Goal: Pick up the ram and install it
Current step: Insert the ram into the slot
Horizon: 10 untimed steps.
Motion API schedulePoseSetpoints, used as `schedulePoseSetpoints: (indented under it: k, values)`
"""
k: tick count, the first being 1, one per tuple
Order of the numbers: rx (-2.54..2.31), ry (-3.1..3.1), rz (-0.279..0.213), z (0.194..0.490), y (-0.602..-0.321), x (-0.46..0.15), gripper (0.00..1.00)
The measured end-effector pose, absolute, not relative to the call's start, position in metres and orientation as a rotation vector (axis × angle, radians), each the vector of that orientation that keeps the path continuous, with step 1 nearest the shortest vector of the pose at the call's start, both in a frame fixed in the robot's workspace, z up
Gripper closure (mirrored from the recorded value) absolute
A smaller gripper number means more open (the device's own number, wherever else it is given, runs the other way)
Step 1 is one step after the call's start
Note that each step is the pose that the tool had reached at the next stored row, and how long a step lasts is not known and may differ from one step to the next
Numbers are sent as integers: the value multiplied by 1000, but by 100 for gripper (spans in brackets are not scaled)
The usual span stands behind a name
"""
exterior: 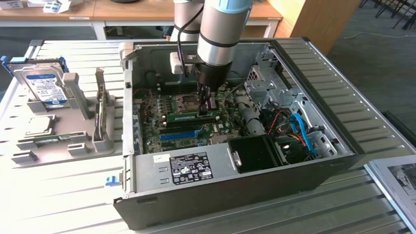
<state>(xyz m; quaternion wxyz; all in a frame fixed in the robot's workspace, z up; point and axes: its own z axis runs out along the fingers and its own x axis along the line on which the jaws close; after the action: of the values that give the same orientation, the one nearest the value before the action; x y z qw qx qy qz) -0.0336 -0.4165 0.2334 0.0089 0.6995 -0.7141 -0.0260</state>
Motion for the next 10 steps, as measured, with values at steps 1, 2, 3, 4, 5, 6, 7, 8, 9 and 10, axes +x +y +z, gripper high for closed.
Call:
schedulePoseSetpoints:
  k: [1, 2, 3, 4, 5, 6, 7, 8, 9, 10]
  values:
    - [2185, -2231, -81, 233, -417, -34, 88]
    - [2185, -2231, -81, 233, -417, -34, 88]
    - [2185, -2231, -81, 233, -417, -34, 88]
    - [2185, -2231, -81, 233, -417, -34, 88]
    - [2185, -2231, -81, 233, -417, -34, 88]
    - [2185, -2231, -81, 233, -416, -34, 88]
    - [2185, -2231, -81, 232, -417, -34, 88]
    - [2185, -2231, -81, 232, -417, -34, 88]
    - [2185, -2231, -81, 232, -417, -34, 88]
    - [2185, -2231, -81, 232, -417, -34, 88]
